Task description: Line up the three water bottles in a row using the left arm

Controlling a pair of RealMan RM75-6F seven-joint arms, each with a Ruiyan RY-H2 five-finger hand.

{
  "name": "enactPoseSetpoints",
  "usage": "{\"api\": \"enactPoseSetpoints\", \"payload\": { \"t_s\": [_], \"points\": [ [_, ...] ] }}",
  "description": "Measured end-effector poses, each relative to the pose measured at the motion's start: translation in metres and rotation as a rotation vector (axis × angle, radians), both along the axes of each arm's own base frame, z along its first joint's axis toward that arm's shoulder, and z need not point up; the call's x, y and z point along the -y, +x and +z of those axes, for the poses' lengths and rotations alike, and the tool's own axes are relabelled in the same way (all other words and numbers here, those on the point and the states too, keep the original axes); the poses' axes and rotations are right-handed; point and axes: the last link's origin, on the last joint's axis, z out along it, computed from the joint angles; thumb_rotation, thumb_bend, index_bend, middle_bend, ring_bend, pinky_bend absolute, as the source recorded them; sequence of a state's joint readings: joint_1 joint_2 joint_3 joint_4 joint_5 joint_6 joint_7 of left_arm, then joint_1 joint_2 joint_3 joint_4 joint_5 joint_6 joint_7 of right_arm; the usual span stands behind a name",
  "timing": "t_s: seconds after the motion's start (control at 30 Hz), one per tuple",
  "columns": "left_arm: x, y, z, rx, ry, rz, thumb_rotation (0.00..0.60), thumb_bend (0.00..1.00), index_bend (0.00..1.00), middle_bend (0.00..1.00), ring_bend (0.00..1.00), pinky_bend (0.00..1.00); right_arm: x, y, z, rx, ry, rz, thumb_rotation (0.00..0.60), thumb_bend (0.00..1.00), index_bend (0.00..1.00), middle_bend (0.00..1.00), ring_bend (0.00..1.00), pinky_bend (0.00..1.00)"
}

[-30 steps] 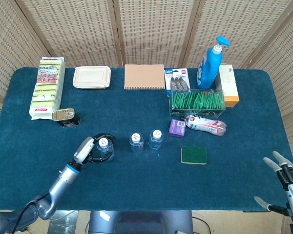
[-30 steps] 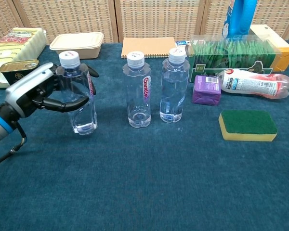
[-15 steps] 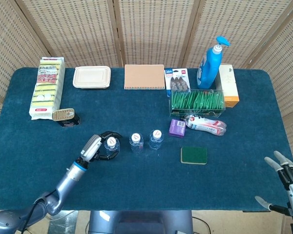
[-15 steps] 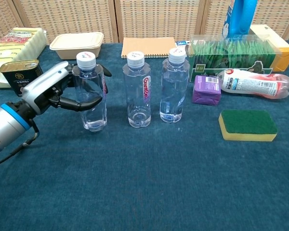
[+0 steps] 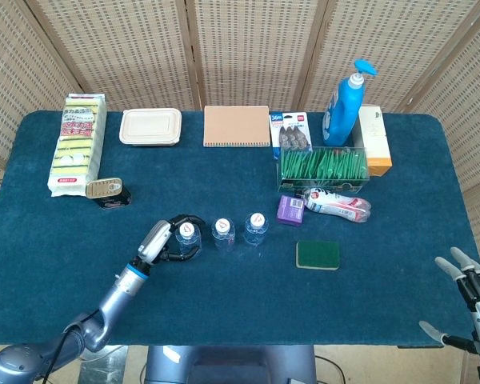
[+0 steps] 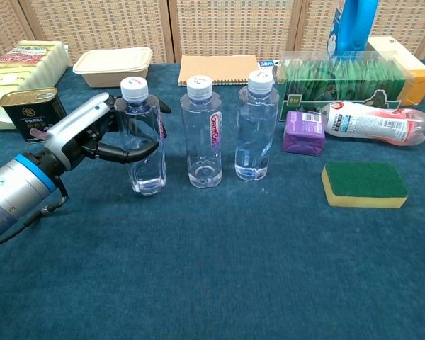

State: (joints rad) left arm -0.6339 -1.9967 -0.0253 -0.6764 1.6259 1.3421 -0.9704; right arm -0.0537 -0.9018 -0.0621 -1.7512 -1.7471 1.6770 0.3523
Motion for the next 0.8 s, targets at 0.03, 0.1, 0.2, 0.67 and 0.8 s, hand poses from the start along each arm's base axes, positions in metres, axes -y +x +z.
{"api": "enactPoseSetpoints", "payload": {
  "t_s": [0.03,0.1,0.2,0.67,0.8],
  "points": [
    [0.0001,-0.0002,-0.0006,-0.002,0.000,0.001,0.600,0.37,0.31,0.39,0.26,0.45,-0.0001,0.0000,-0.0001,0.000,0.000,0.000,0.600,0.00,0.11,0.01,0.00,0.00],
    [0.0005,-0.0006,-0.0019,-0.003,-0.004,0.000,0.600,0.37,0.31,0.32,0.20,0.43,-0.0003,0.0002,-0.0001,-0.001,0.000,0.001,0.600,0.00,0.11,0.01,0.00,0.00],
    [0.0006,-0.0012,-0.0033,-0.009,-0.003,0.001,0.600,0.37,0.25,0.20,0.12,0.38,-0.0005,0.0002,0.0001,-0.001,0.000,0.001,0.600,0.00,0.11,0.01,0.00,0.00],
    [0.0014,-0.0066,-0.0010,0.022,-0.046,0.000,0.600,0.26,0.00,0.00,0.00,0.29,-0.0012,0.0004,0.0003,-0.004,0.002,0.004,0.600,0.00,0.11,0.01,0.00,0.00],
    [0.0012,-0.0077,-0.0001,0.035,-0.054,0.008,0.600,0.25,0.00,0.00,0.00,0.29,-0.0014,0.0008,-0.0001,-0.006,0.003,0.004,0.600,0.00,0.11,0.01,0.00,0.00]
  ]
}}
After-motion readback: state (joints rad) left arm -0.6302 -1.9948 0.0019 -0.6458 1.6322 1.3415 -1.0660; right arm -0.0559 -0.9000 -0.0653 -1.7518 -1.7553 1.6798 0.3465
